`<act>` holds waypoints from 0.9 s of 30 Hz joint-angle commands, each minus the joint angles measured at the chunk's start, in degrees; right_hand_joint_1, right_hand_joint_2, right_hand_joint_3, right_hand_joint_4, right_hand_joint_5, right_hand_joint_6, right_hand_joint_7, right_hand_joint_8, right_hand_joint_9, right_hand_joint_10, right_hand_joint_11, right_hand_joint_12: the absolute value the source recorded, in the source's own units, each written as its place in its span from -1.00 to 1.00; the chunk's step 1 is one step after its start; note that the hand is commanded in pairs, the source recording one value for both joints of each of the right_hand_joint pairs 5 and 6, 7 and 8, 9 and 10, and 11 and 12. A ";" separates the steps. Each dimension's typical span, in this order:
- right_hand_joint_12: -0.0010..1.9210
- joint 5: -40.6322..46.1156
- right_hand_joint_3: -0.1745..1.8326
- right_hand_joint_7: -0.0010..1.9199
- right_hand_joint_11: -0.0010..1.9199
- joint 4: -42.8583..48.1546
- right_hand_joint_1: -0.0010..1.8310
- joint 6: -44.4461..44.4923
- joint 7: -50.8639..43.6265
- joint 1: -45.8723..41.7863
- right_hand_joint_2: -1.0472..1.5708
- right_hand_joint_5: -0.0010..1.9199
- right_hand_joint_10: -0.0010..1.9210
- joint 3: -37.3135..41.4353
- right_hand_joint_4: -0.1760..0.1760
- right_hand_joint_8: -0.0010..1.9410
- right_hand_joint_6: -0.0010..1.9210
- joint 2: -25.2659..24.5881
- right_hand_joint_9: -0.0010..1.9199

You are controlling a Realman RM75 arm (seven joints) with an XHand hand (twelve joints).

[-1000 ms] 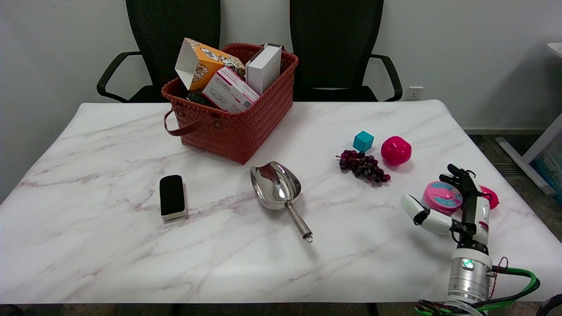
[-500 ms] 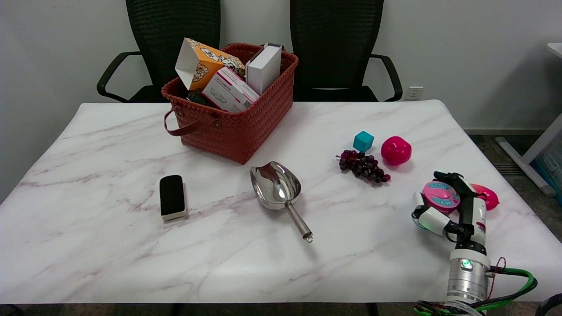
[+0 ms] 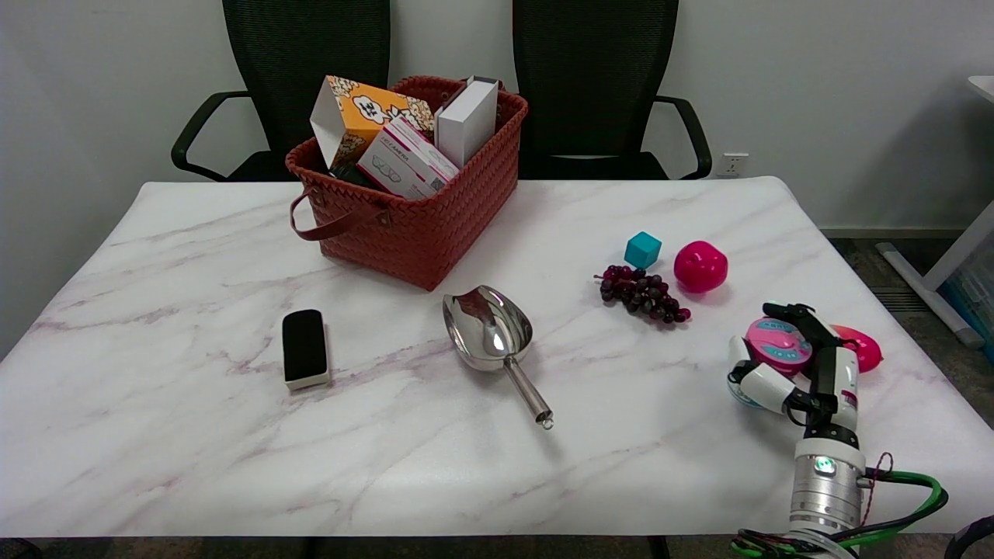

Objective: Pick up the pink gum jar.

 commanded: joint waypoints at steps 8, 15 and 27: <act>-0.11 -4.26 0.02 0.00 -0.11 1.20 0.32 -1.41 3.09 5.80 0.83 -0.16 -0.10 0.38 0.00 -0.01 -0.16 2.43 -0.10; -0.09 -7.40 -0.06 0.04 -0.09 2.00 0.31 -7.64 3.09 9.36 0.84 -0.16 -0.04 6.12 0.00 0.03 -0.16 3.60 -0.04; -0.11 -15.83 -0.13 0.05 -0.11 4.72 0.32 -41.93 3.40 17.86 0.85 -0.14 -0.01 25.79 0.00 0.03 -0.14 5.50 -0.01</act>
